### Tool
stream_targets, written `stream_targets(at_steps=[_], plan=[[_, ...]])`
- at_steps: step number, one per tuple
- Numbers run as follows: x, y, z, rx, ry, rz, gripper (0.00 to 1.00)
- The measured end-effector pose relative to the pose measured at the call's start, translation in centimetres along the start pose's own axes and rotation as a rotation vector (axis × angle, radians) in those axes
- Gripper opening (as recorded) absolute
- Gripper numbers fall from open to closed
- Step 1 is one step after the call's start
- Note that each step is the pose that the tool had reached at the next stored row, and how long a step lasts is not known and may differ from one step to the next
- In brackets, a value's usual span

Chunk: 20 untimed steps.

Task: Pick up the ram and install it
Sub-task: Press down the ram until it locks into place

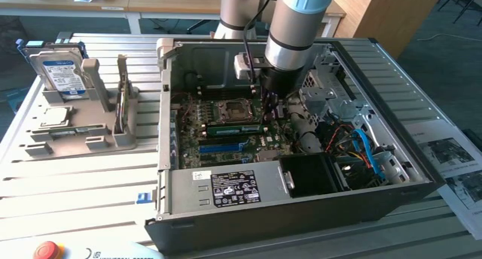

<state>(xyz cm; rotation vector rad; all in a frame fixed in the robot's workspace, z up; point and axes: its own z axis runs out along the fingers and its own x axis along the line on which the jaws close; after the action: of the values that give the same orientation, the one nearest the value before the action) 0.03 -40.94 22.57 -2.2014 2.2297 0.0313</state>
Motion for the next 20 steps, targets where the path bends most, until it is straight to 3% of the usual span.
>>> stream_targets(at_steps=[20], plan=[[0.01, 0.00, 0.24, 0.0000, 0.0001, 0.000, 0.10]])
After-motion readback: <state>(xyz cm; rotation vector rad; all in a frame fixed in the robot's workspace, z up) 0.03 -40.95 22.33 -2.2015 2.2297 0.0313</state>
